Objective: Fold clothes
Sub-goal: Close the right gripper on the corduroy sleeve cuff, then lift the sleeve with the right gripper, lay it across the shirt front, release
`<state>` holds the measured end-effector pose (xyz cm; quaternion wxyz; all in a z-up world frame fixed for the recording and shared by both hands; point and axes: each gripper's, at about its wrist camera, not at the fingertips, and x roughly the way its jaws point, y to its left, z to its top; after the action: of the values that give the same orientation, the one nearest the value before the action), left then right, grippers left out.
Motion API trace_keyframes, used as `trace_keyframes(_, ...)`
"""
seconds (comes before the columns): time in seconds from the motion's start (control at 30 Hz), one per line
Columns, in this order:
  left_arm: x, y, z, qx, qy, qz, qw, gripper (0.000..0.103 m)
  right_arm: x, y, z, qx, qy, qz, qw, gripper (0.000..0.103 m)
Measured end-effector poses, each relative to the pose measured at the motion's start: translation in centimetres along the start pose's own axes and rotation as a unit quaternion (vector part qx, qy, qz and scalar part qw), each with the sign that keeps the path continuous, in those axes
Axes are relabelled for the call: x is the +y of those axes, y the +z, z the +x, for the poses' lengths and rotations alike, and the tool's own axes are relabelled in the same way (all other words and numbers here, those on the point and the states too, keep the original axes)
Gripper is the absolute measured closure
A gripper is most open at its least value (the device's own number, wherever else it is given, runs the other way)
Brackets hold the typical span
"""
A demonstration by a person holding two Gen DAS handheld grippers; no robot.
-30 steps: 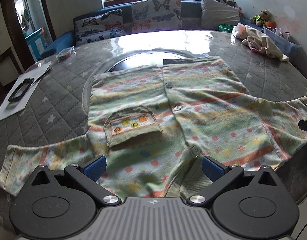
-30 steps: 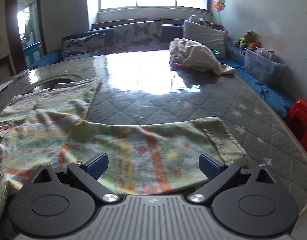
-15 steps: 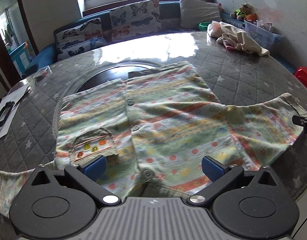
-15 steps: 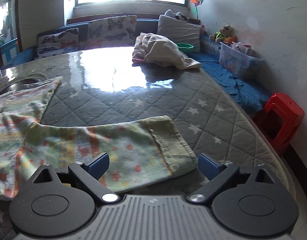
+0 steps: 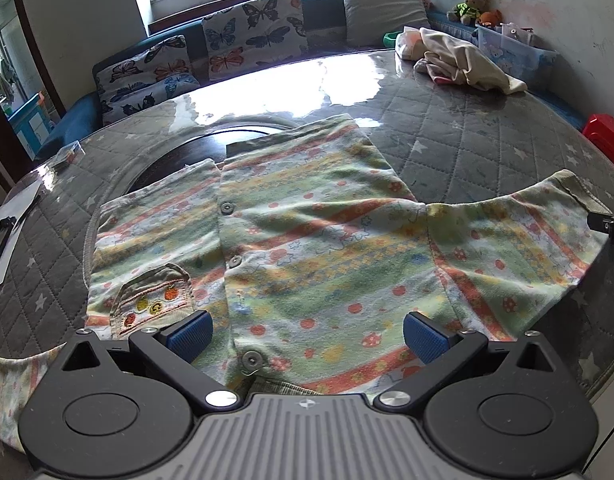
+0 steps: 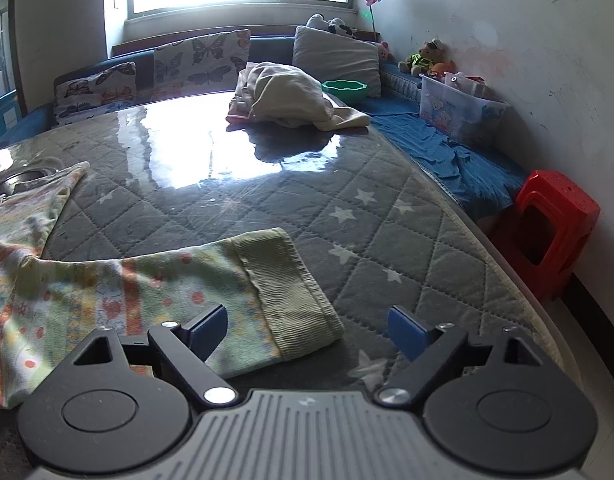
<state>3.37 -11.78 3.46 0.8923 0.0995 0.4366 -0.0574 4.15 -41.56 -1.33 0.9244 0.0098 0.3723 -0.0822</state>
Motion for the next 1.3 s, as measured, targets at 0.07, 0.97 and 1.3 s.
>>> trace_keyframes(0.07,-0.2,0.0,0.1,0.001,0.000,0.002,1.0000,0.000,-0.3,0.0,0.2,0.000,-0.001,0.000,1.000,0.018)
trace_keyframes(0.97,0.4,-0.8,0.8,0.015,0.002,-0.005,0.9999,0.000,-0.5,0.1,-1.4,-0.014,0.088,0.032,0.996,0.094)
trace_keyframes(1.3,3.4,-1.7,0.5,0.011,-0.001,-0.035,0.9993,0.000,5.7,3.4,-5.1,-0.044,0.199,-0.003,0.979,0.095)
